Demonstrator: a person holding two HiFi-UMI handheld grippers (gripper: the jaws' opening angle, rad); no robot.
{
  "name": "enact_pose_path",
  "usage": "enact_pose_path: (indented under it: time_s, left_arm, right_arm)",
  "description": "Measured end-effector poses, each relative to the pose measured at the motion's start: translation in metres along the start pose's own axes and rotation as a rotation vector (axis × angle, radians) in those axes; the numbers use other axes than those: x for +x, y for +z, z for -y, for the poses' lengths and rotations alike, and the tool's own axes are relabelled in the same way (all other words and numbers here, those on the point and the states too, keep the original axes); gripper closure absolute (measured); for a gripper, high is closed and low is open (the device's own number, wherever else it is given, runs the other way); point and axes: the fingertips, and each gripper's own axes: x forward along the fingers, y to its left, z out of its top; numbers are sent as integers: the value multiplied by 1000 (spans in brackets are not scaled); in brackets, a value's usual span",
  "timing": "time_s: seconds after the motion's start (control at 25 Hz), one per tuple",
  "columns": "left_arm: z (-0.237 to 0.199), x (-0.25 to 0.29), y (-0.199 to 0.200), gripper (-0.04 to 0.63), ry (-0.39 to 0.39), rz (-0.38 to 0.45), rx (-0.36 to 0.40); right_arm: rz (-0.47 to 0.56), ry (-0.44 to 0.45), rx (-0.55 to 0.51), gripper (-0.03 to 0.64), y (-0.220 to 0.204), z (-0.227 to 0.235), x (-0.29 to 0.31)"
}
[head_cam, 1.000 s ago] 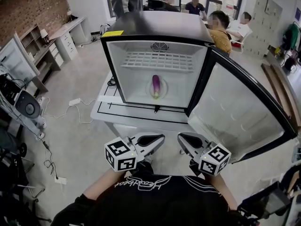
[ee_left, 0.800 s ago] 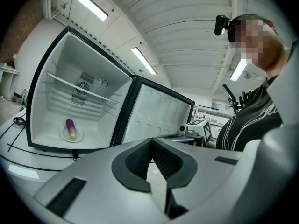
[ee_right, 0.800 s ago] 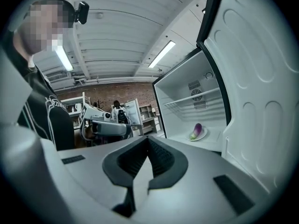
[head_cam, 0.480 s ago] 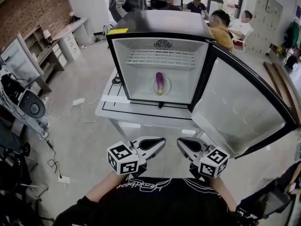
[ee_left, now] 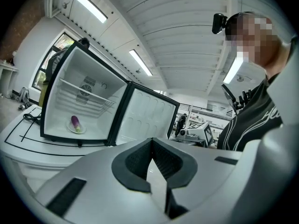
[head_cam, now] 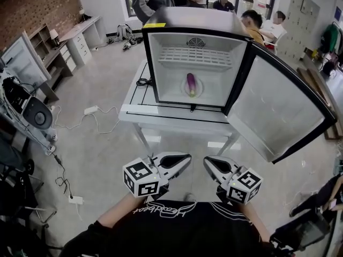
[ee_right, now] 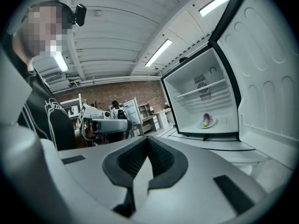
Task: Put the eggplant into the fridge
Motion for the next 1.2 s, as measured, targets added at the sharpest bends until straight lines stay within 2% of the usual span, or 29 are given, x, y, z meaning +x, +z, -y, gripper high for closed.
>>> enact_pose_path:
  time_s: [0.2,0.56,0.68,1.2]
  left_arm:
    - [25,-32,-7,586,-27,1,10]
    - [52,-72,-11,586,-59,21,25]
    - [60,-84,-15,586,-68,20,31]
    - [72,-113,-16,586,-84,41,22]
  right_arm:
    - [-9,-36,0,611,-5,-44,-6]
    - [-16,-96,-9,611,-18,-93,-14]
    - [11,-82,-21,611,-26,-105,-14]
    - [8,-106,-49,609,-26,-136,-13]
